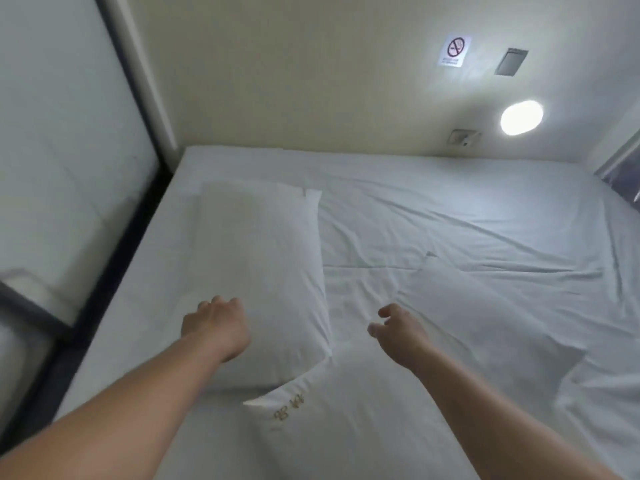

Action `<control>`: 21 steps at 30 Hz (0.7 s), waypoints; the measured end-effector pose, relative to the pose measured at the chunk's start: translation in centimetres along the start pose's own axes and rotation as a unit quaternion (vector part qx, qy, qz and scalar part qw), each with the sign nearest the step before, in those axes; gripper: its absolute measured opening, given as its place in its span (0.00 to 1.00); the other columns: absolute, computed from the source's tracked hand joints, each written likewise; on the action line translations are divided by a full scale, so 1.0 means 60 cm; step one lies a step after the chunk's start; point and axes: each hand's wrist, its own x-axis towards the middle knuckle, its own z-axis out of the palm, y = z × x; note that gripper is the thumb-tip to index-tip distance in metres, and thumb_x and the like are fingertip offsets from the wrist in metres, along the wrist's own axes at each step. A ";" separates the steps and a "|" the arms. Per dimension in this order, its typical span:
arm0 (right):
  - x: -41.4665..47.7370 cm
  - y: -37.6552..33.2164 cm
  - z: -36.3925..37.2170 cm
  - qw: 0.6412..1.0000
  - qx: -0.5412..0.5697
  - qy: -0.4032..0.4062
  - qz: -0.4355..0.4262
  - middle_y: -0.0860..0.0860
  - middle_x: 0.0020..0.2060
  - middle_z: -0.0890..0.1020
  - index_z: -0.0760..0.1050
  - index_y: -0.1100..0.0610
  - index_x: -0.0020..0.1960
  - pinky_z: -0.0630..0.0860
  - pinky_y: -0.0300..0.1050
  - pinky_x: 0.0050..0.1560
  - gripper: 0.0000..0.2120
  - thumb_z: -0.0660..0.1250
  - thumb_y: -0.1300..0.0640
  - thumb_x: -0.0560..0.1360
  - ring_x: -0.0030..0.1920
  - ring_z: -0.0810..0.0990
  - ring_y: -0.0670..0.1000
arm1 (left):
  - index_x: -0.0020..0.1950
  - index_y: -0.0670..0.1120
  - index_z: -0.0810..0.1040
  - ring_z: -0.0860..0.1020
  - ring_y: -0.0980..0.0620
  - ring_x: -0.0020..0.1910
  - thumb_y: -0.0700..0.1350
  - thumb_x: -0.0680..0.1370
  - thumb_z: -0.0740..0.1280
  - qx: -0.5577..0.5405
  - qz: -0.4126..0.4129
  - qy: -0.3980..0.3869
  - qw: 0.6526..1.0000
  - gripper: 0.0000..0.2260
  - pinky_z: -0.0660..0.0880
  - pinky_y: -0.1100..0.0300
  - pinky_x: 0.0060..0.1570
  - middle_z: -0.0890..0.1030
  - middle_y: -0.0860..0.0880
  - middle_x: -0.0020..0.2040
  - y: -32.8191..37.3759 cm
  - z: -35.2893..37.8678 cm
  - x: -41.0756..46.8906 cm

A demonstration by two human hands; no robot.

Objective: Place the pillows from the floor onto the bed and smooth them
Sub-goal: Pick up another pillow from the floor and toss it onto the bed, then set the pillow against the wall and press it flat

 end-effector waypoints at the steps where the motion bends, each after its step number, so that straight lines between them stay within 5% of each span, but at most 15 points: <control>1: 0.009 -0.027 0.006 1.000 -0.011 -0.007 -0.007 0.57 0.64 0.74 0.68 0.55 0.68 0.72 0.48 0.57 0.25 0.66 0.49 0.74 0.60 0.75 0.57 | 0.69 0.48 0.69 0.69 0.43 0.64 0.46 0.75 0.56 -0.014 -0.021 0.002 1.000 0.22 0.70 0.49 0.61 0.70 0.45 0.67 -0.029 -0.016 0.013; 8: 0.163 -0.215 0.063 0.998 -0.021 -0.051 -0.024 0.57 0.69 0.67 0.55 0.56 0.76 0.68 0.50 0.60 0.41 0.69 0.41 0.71 0.66 0.70 0.58 | 0.74 0.56 0.62 0.68 0.39 0.65 0.57 0.73 0.61 -0.145 -0.075 -0.012 0.987 0.29 0.69 0.45 0.62 0.64 0.45 0.70 -0.135 -0.087 0.175; 14: 0.430 -0.252 0.243 0.998 0.036 -0.052 0.013 0.59 0.71 0.64 0.43 0.46 0.77 0.66 0.54 0.68 0.68 0.71 0.25 0.48 0.69 0.66 0.60 | 0.73 0.64 0.34 0.62 0.38 0.69 0.81 0.48 0.60 -0.243 -0.159 -0.022 0.957 0.62 0.60 0.37 0.62 0.59 0.42 0.73 -0.119 0.060 0.469; 17: 0.471 -0.213 0.332 0.996 0.036 0.019 0.080 0.60 0.62 0.71 0.43 0.37 0.71 0.68 0.55 0.57 0.63 0.69 0.23 0.43 0.62 0.71 0.63 | 0.74 0.62 0.35 0.67 0.40 0.64 0.83 0.49 0.58 -0.224 -0.178 0.004 0.958 0.61 0.65 0.43 0.59 0.63 0.43 0.67 -0.098 0.167 0.523; 21: 0.496 -0.238 0.324 0.993 0.072 0.091 0.024 0.52 0.47 0.82 0.64 0.41 0.57 0.71 0.49 0.44 0.35 0.72 0.32 0.55 0.52 0.80 0.58 | 0.71 0.55 0.66 0.79 0.43 0.49 0.69 0.66 0.68 -0.175 -0.089 0.173 0.965 0.37 0.75 0.50 0.44 0.75 0.46 0.49 -0.084 0.159 0.561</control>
